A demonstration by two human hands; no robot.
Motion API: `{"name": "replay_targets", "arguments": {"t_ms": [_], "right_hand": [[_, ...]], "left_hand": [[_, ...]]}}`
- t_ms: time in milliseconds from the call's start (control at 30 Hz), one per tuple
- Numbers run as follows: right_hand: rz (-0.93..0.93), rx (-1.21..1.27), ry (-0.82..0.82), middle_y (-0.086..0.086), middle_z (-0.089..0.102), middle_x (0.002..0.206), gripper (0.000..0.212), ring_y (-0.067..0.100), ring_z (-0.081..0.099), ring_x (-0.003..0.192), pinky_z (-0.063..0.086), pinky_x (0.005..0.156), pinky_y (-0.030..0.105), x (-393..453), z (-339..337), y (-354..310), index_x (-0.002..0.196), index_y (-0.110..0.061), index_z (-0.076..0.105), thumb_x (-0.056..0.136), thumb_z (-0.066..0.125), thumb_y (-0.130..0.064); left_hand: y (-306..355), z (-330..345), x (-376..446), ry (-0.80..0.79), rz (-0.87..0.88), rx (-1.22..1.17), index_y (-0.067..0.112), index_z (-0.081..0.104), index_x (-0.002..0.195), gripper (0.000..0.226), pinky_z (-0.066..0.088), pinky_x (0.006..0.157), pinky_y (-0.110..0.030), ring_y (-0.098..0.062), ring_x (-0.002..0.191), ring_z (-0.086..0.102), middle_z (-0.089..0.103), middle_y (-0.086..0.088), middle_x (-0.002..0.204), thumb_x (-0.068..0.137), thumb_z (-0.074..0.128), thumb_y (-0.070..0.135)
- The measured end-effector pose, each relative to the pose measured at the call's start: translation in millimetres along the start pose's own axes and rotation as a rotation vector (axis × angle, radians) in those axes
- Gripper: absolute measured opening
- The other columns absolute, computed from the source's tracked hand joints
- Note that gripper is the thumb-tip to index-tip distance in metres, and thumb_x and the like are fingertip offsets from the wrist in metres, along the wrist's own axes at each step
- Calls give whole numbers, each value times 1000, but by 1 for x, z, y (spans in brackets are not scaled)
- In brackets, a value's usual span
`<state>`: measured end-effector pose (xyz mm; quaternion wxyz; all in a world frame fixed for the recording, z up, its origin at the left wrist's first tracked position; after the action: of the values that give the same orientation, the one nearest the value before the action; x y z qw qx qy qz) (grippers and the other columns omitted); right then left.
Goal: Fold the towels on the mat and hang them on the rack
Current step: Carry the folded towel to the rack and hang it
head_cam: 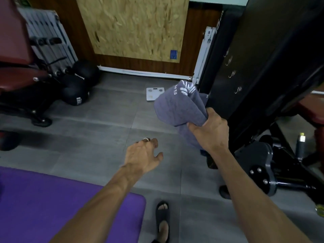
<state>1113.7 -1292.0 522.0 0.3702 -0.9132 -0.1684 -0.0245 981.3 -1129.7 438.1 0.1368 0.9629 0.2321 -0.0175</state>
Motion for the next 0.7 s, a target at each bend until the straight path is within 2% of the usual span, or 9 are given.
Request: {"name": "replay_targets", "arguments": {"t_ms": [200,333,500,567,700], "right_hand": [[-72,-78,22,3,66,78,24,27,64,69,57,65,42,125,8,6,87,-19,52,77,69,-32],[-108,-123,30,4,65,77,23,26,64,67,56,62,40,198,13,5,87,-15,52,80,68,-30],[-163,-175,-8,7,63,88,28,28,63,76,55,68,45,293,38,20,96,-12,53,79,69,-29],[-207,-226,-46,7,62,94,32,28,61,83,52,74,47,332,51,29,102,-13,53,79,71,-24],[-311,-294,-140,5,61,100,39,27,59,89,48,79,46,415,78,49,111,-15,54,77,73,-14]], "left_hand": [[23,-19,127,31,12,-69,28,58,116,39,48,86,-31,-22,106,61,63,4,115,86,55,52],[32,-50,203,110,44,-71,25,60,115,36,46,85,-30,-20,109,58,61,4,115,88,55,48],[37,-81,310,196,77,-179,22,59,116,31,44,90,-35,-23,120,49,52,-1,123,90,59,39],[47,-90,357,235,151,-285,19,51,124,44,42,92,-36,-23,123,44,49,-3,126,88,64,40],[81,-92,461,77,291,-436,19,24,148,101,38,107,-35,-19,132,39,42,-4,145,70,81,48]]}}
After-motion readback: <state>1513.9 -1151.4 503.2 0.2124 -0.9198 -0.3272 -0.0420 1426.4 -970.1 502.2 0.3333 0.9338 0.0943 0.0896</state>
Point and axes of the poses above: each hand's wrist, its own x-axis towards the middle knuckle, its own z-axis out of the palm, y = z × x, the point moved 7 cm from there along x, towards the middle knuckle
